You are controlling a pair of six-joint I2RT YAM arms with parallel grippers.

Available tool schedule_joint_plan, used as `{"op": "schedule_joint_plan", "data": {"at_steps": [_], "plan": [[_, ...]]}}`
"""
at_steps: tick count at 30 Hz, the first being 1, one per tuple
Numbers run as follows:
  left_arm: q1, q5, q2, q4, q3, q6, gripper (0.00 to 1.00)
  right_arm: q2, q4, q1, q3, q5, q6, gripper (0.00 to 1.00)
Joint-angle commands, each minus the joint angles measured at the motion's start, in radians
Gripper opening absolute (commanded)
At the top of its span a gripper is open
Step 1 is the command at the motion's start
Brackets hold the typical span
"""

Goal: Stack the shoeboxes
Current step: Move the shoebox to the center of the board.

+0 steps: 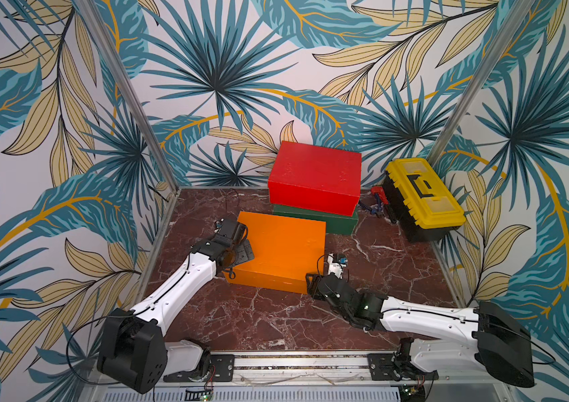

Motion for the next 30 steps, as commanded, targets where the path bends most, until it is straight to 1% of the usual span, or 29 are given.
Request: {"op": "schedule_joint_plan", "data": {"at_steps": [1, 4, 7, 10, 14, 17, 20, 21, 23, 25, 26, 28, 29, 30], "plan": [[-0.07, 0.157, 0.057, 0.006, -0.017, -0.076, 0.95, -0.058, 0.003, 0.071, -0.015, -0.159, -0.026, 0.69], [-0.068, 0.142, 0.051, 0.023, -0.049, -0.064, 0.95, -0.151, -0.048, 0.067, -0.048, -0.094, -0.039, 0.74], [-0.061, 0.149, 0.05, 0.05, -0.081, -0.048, 0.95, -0.243, -0.122, 0.052, -0.06, -0.062, -0.051, 0.78], [-0.053, 0.157, 0.058, 0.082, -0.113, -0.04, 0.96, -0.32, -0.174, 0.028, -0.069, -0.066, -0.06, 0.8], [-0.054, 0.173, 0.056, 0.097, -0.124, -0.043, 0.96, -0.392, -0.197, -0.013, -0.074, -0.097, -0.085, 0.85], [-0.053, 0.195, 0.009, 0.101, -0.119, -0.03, 0.95, -0.41, -0.253, -0.1, -0.055, -0.168, -0.114, 0.87], [-0.053, 0.223, -0.042, 0.101, -0.092, -0.004, 0.97, -0.422, -0.268, -0.231, -0.038, -0.274, -0.136, 0.87], [-0.052, 0.23, -0.053, 0.1, -0.081, 0.007, 0.97, -0.429, -0.279, -0.278, -0.031, -0.287, -0.141, 0.87], [-0.044, 0.24, -0.066, 0.101, -0.065, 0.025, 0.99, -0.437, -0.284, -0.324, -0.018, -0.302, -0.161, 0.88], [-0.022, 0.262, -0.072, 0.107, -0.057, 0.036, 1.0, -0.412, -0.277, -0.376, -0.002, -0.347, -0.178, 0.9], [-0.005, 0.289, -0.073, 0.124, -0.058, 0.05, 1.0, -0.384, -0.263, -0.415, 0.006, -0.404, -0.186, 0.89], [0.043, 0.364, -0.072, 0.167, -0.064, 0.077, 1.0, -0.328, -0.219, -0.483, 0.008, -0.518, -0.189, 0.87], [0.069, 0.394, -0.07, 0.183, -0.065, 0.089, 1.0, -0.301, -0.167, -0.516, 0.006, -0.57, -0.187, 0.84], [0.09, 0.425, -0.07, 0.202, -0.064, 0.106, 1.0, -0.28, -0.151, -0.541, 0.005, -0.597, -0.183, 0.83]]}}
